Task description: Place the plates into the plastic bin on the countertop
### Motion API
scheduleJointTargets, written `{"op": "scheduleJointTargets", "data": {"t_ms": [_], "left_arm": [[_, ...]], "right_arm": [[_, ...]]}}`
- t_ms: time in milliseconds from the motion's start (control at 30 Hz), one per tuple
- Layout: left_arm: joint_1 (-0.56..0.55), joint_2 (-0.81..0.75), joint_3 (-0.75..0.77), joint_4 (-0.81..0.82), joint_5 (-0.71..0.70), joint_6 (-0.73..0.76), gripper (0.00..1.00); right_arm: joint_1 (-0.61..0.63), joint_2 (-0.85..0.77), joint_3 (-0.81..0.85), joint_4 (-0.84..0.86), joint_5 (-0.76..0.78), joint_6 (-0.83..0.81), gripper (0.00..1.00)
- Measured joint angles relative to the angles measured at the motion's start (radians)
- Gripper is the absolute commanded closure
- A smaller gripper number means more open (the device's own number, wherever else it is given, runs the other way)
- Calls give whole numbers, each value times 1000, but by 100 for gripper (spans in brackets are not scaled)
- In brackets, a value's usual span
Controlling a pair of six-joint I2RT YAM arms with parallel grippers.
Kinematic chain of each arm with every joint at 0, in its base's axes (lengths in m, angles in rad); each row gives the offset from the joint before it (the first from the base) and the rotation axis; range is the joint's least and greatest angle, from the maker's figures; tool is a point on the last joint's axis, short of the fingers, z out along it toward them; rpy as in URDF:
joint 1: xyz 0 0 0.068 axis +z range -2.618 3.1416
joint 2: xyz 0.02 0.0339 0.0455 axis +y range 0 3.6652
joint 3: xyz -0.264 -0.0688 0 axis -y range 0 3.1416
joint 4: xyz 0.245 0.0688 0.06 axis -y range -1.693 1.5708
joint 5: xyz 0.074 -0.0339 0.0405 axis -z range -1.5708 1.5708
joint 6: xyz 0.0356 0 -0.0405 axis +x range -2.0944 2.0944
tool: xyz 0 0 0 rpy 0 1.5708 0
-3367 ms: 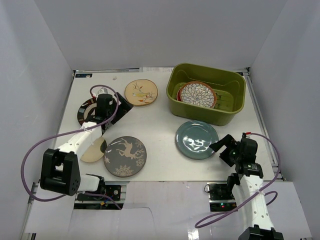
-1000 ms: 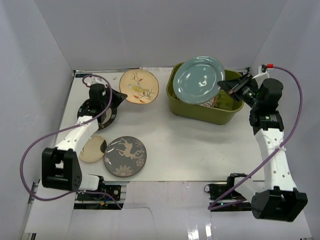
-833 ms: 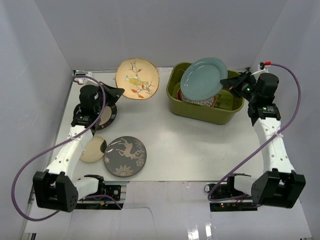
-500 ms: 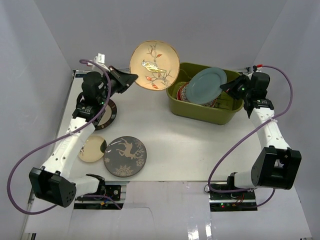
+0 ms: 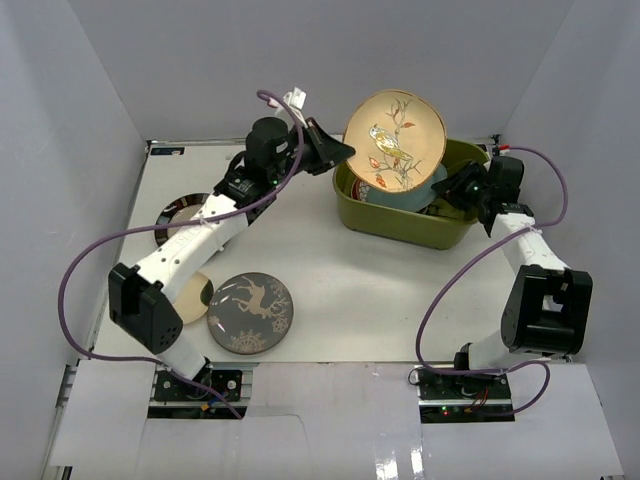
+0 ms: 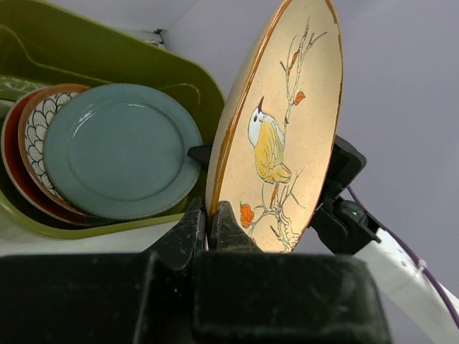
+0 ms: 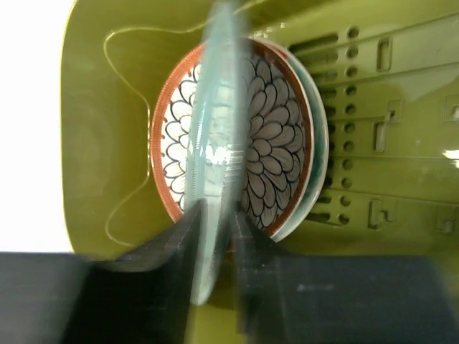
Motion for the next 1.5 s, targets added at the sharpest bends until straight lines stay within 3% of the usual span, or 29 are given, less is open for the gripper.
{"op": "scheduleJointTargets", "data": {"t_ms": [33,100,133,167,233,367,500,733,1067,1100,1167,1200,1300,1500], "left_arm": [[-12,23,11,-4,-8,4,100],[-33,70,34,-18,-23,9,100],[-41,93,45,-22,-30,10,100],[-48,119,58,-25,-37,11,100],[-60,169,82,-31,-53,12,100],[-73,280,139,-37,-87,10,100],[-70,353,209,-23,-116,-25,100],[-72,525,357,-71,-159,-43,100],[-78,736,440,-145,-144,-71,99],[-82,736,446,-157,-146,-70,80],[-86,738,455,-166,-142,-74,53],[-86,738,458,-169,-137,-70,27],[-89,738,481,-152,-117,-68,2],[-90,738,520,-163,-97,-72,2]], "right_arm": [[0,0,-10,5,-1,3,43],[1,0,-24,0,-3,-1,22],[2,0,-28,-11,1,-6,6],[2,0,-33,-12,4,-8,0],[2,-3,-33,-28,25,-29,10],[6,-54,-29,-65,83,-43,10],[-2,-159,-28,-130,210,-42,1],[-20,-422,-2,-185,406,-71,11],[-25,-588,-25,-243,260,-107,12],[-25,-597,-26,-250,241,-113,10],[-24,-616,-28,-263,209,-123,9],[-24,-628,-34,-266,194,-128,7],[-23,-658,-47,-295,160,-151,3],[-23,-708,-51,-367,108,-206,2]]}}
